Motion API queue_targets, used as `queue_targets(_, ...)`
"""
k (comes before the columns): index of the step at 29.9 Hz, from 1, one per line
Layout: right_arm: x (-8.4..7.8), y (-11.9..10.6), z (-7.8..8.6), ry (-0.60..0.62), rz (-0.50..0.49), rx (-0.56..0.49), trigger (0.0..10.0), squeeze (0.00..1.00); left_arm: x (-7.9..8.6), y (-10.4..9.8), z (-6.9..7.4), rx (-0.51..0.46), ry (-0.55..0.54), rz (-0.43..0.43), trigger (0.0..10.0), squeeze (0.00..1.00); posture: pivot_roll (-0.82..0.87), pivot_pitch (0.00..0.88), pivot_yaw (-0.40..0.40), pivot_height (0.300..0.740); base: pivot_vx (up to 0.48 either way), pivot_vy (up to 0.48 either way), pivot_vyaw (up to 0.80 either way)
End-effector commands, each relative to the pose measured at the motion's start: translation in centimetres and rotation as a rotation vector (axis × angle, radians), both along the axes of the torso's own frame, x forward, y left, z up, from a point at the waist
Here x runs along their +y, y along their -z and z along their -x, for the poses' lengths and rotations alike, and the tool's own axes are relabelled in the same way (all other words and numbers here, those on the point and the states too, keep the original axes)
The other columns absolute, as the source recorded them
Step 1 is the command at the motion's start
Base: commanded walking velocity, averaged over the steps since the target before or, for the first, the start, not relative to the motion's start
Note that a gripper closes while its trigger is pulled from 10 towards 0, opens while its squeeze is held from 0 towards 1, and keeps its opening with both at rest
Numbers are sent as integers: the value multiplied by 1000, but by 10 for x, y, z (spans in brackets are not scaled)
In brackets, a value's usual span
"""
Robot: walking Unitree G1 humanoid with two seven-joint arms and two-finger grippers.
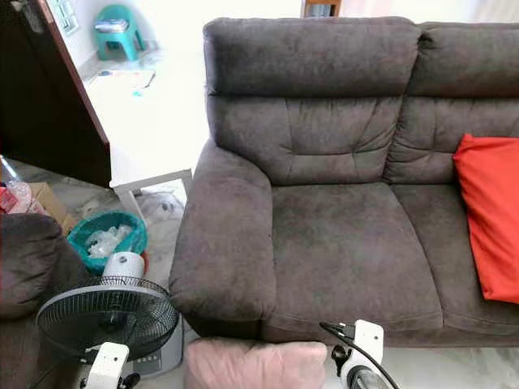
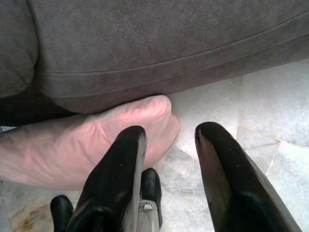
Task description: Move the pillow to the sofa from floor
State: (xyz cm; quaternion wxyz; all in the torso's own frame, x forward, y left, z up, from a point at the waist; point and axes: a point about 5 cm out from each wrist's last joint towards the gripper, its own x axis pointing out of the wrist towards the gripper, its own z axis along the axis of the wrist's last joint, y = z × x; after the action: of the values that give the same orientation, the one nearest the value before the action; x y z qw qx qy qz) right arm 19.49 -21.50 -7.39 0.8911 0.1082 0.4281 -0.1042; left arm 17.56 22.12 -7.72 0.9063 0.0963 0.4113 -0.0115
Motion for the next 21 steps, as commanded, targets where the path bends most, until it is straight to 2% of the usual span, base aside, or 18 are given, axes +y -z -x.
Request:
queue_targets(1, -1, 1, 2, 4, 1, 9, 10000, 0, 0, 2, 4, 14, 7, -8, 10000, 0, 49, 19, -17, 740, 0, -300, 0)
queue_targets(10, -1, 1, 1, 3, 1, 7, 10000, 0, 0, 1, 3, 9, 8, -15, 10000, 0, 49, 18, -19, 740, 0, -32, 0)
queue_targets(15, -1, 1, 2, 3, 1, 7, 10000, 0, 0, 1, 3, 9, 5, -13, 10000, 0, 48, 19, -19, 740, 0, -286, 0)
queue_targets(21, -1, 1, 2, 1, 1, 8, 10000, 0, 0, 1, 3, 7, 5, -14, 10000, 0, 49, 20, -19, 740, 0, 0, 0)
